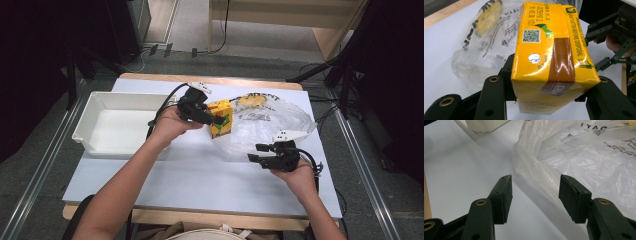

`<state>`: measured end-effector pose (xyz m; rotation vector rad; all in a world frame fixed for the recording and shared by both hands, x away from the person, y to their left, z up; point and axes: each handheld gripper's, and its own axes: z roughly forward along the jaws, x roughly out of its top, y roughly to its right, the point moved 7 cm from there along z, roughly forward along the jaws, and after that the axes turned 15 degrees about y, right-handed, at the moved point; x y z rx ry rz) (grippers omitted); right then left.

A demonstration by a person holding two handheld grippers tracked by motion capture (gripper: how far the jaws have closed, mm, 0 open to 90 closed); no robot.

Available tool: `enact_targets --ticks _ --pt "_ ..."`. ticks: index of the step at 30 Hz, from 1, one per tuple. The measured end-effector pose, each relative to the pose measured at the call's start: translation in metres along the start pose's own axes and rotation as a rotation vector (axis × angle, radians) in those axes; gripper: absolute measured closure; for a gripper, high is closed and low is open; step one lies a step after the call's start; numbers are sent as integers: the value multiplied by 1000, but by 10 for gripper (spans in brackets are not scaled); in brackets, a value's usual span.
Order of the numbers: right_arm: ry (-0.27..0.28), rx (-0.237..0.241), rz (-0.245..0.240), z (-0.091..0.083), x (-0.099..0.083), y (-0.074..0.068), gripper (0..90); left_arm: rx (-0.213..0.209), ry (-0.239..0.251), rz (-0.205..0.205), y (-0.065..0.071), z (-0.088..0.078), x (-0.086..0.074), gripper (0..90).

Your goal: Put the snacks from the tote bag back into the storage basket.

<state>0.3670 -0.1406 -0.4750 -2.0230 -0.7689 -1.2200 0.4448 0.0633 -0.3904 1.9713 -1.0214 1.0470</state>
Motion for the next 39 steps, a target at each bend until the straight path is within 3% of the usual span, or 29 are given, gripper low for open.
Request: enact_targets --ticks 11,39 --pt "-5 1 -2 1 -1 1 457 43 6 -5 -14 -16 -3 520" --pt "-9 24 -20 7 2 -1 457 94 14 -38 -38 -54 0 520"
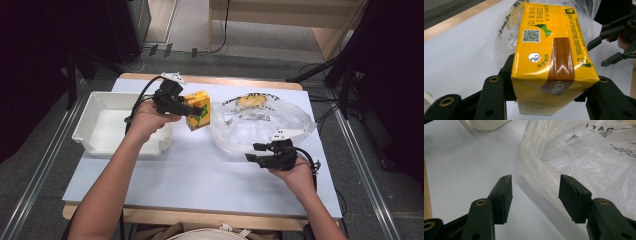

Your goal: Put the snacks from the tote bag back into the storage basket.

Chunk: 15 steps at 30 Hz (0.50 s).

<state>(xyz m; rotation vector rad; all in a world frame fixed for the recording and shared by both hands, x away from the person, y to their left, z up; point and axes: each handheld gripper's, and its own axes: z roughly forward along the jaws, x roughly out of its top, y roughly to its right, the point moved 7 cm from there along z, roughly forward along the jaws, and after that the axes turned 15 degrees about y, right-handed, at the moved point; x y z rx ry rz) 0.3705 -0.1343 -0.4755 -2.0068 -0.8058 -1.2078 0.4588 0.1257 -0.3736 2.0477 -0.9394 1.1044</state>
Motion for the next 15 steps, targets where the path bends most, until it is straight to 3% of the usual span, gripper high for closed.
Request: enact_targets --ticks 15 --pt "0 10 0 2 1 -1 456 28 11 -25 -14 -20 2 520"
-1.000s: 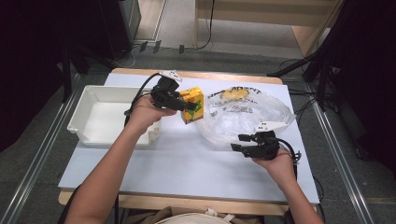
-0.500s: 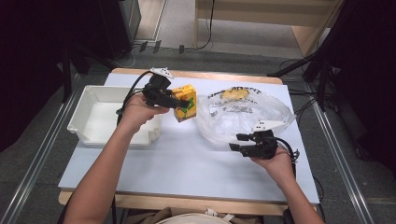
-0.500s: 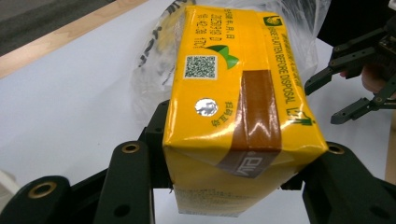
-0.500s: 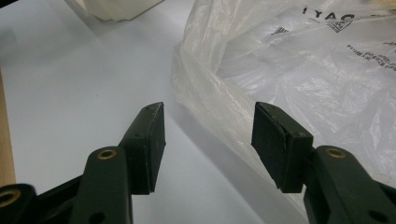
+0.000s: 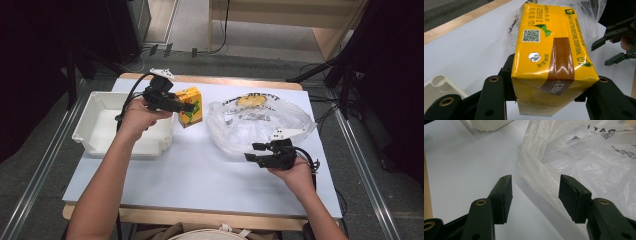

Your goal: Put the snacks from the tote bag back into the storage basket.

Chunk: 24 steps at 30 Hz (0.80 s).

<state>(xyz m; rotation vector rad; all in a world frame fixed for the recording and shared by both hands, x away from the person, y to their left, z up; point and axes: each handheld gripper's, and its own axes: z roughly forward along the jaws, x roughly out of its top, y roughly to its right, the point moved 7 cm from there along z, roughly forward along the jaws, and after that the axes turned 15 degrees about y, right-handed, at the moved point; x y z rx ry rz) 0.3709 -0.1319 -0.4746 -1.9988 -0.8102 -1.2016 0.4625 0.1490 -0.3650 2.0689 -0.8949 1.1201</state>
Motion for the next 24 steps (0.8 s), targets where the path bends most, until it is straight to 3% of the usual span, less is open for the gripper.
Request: enact_targets --ticks 12,24 --pt "-10 5 -3 2 0 -1 457 39 1 6 -10 -14 1 520" --pt "-12 6 -1 3 -1 -1 456 45 15 -31 -23 -25 -1 520"
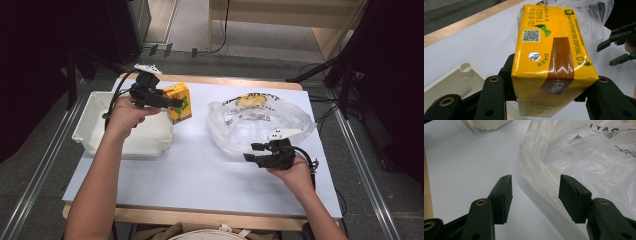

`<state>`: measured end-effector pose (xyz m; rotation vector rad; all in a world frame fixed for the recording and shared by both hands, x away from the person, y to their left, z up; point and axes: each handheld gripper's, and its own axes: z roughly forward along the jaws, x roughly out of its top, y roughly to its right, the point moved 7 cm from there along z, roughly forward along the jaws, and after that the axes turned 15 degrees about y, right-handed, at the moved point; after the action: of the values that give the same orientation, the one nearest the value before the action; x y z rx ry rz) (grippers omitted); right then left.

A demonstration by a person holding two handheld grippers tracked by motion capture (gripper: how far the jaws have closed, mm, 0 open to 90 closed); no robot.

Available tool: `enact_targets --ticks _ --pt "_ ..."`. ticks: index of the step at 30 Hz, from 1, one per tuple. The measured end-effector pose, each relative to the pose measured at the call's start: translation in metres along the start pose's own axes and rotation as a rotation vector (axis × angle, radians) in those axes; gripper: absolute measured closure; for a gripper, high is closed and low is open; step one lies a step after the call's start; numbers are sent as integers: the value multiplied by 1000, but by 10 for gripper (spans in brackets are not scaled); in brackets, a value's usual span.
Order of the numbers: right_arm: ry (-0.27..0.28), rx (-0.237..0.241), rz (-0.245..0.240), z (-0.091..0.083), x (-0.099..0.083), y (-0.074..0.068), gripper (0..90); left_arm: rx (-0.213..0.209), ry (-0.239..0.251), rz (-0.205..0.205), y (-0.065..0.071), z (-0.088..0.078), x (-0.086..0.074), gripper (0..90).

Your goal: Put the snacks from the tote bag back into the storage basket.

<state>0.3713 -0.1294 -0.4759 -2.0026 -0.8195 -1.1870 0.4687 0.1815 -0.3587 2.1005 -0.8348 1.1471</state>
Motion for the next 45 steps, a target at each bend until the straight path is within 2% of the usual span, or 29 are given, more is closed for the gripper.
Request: enact_targets --ticks 8,9,21,33,45 --pt "-2 2 -2 0 0 0 457 43 1 -10 -11 -8 -2 520" --pt "-1 1 -2 0 0 0 457 65 -6 -17 -17 -11 -4 520" --pt "-3 -1 3 1 0 0 457 116 9 -39 -37 -25 -10 520" --pt "-3 1 1 1 0 -1 457 145 8 -72 -54 -28 -21 520" --pt "-4 0 2 1 0 -1 456 190 0 -78 -70 -31 -32 520"
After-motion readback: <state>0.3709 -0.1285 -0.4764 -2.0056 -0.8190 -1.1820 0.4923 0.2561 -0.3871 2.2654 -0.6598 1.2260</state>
